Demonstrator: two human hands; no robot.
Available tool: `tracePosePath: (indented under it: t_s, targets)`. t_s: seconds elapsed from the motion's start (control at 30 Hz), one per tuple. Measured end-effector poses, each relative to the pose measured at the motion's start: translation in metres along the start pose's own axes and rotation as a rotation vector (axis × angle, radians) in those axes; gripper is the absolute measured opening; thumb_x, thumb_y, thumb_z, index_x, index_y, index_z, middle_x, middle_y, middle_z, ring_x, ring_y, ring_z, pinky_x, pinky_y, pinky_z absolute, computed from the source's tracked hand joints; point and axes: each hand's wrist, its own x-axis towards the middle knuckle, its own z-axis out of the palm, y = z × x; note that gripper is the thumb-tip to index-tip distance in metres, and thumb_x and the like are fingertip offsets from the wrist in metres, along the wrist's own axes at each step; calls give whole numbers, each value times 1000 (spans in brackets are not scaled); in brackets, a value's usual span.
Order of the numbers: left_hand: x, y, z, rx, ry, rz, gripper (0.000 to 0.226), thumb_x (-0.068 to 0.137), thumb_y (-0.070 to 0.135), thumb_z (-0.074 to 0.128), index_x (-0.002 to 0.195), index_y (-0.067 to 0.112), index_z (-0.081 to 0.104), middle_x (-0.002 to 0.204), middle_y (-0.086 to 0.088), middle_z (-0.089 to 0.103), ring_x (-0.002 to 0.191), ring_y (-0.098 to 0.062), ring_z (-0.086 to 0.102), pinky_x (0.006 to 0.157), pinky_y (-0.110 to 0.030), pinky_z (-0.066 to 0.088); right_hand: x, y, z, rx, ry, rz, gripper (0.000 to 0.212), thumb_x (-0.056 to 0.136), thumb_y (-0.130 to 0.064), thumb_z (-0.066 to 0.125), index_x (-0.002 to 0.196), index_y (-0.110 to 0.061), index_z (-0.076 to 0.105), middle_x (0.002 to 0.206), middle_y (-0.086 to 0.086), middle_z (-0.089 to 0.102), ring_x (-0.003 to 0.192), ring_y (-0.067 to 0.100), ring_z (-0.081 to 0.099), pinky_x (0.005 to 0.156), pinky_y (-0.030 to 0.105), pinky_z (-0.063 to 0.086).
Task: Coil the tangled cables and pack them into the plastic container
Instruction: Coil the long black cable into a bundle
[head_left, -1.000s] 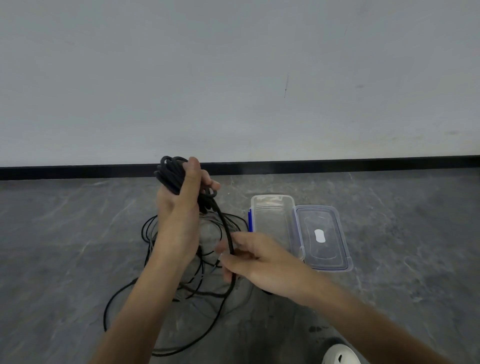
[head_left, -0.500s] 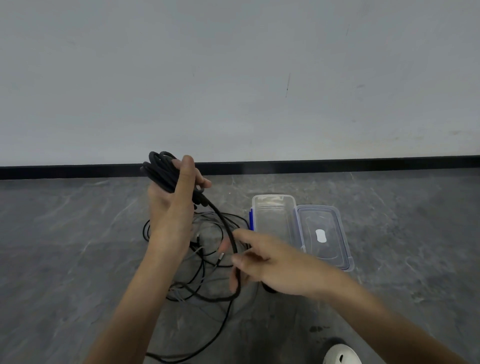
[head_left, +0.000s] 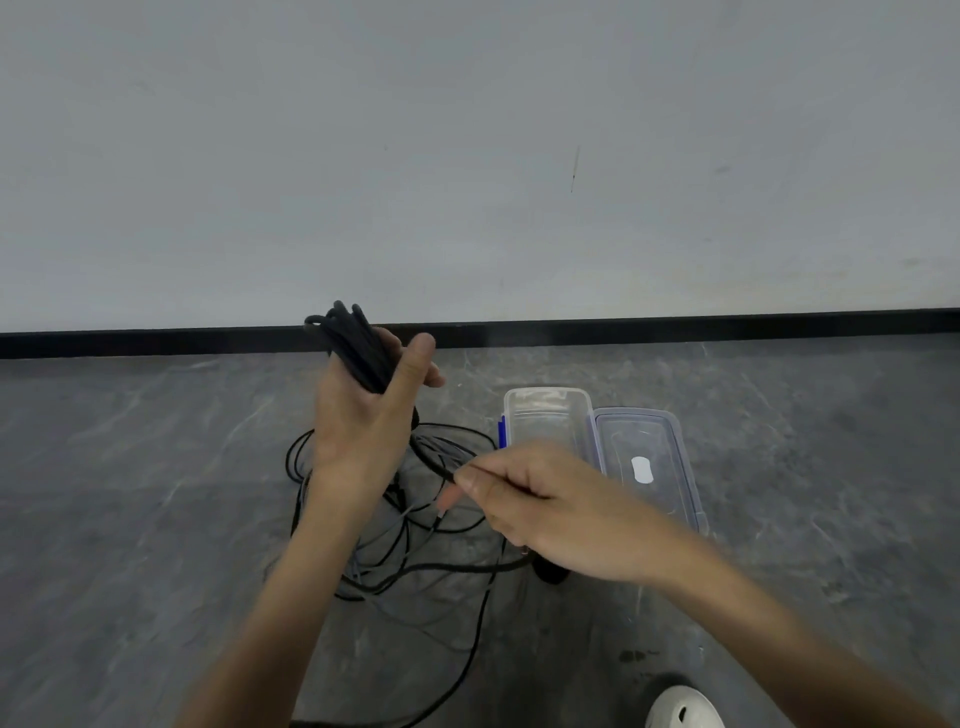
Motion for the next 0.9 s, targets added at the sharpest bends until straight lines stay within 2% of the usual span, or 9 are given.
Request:
tracePosePath:
  t_s: [0.17,0.33,0.43,0.53,0.67,0.73,0.8,0.83,0.9]
  targets:
    - [-3,-2,3,147,-190,0,47,74,57,62,88,12,61,69,8,72,68,1,67,64,-7,46,-4,-4,-4,-13,-40,-43,36,101,-31,47,82,-3,59,54,-8,34,47,5,34,47,18,30]
    - [-7,-3,0,247,-458,-49,58,71,82,47,64,26,63,55,12,65,52,2,59,53,-11,42,-4,-2,-24,-134,147,-115,24,99,-18,50,97,-12,73,56,-11,49,52,2,43,55,16,33]
    - [-11,2,2,211,-604,-73,55,80,72,39,50,32,61,45,8,60,42,0,55,49,-8,40,-5,1,-30,-130,236,-159,20,96,-16,56,89,-13,74,55,-16,51,53,1,46,54,25,39]
    - [-14,10,5,189,-687,-138,61,78,69,30,45,25,58,43,4,58,40,0,54,49,-7,41,-4,2,-30,-61,259,-190,15,93,-21,61,82,-19,72,52,-7,54,49,9,48,52,35,42]
    - [-18,17,4,43,-859,-245,66,77,72,18,62,20,56,51,0,60,46,-10,57,55,-16,48,-2,4,-33,145,347,-261,16,77,-19,75,76,-6,65,58,-5,65,45,2,54,50,13,40]
    - [-20,19,6,-17,-939,-279,61,92,65,25,66,21,59,51,0,59,44,-9,56,52,-19,48,0,6,-34,147,392,-281,23,74,-21,79,74,-7,61,59,3,68,46,10,55,48,19,40]
    - [-21,22,8,-50,-1006,-274,37,86,44,52,66,14,61,50,2,59,44,-8,55,54,-20,47,1,9,-35,138,430,-286,29,72,-25,82,74,-7,59,60,11,67,50,30,56,50,37,44]
    - [-22,22,8,-59,-1045,-267,35,82,39,59,72,6,60,51,3,58,46,-9,55,56,-20,47,2,10,-36,134,444,-289,32,70,-27,84,74,-8,59,60,12,66,52,32,56,53,42,46]
    - [-23,23,7,-89,-1098,-280,34,86,34,65,77,1,59,54,4,59,48,-11,57,57,-21,47,3,11,-38,103,467,-295,38,64,-35,85,73,-11,58,58,10,62,51,28,52,53,37,44]
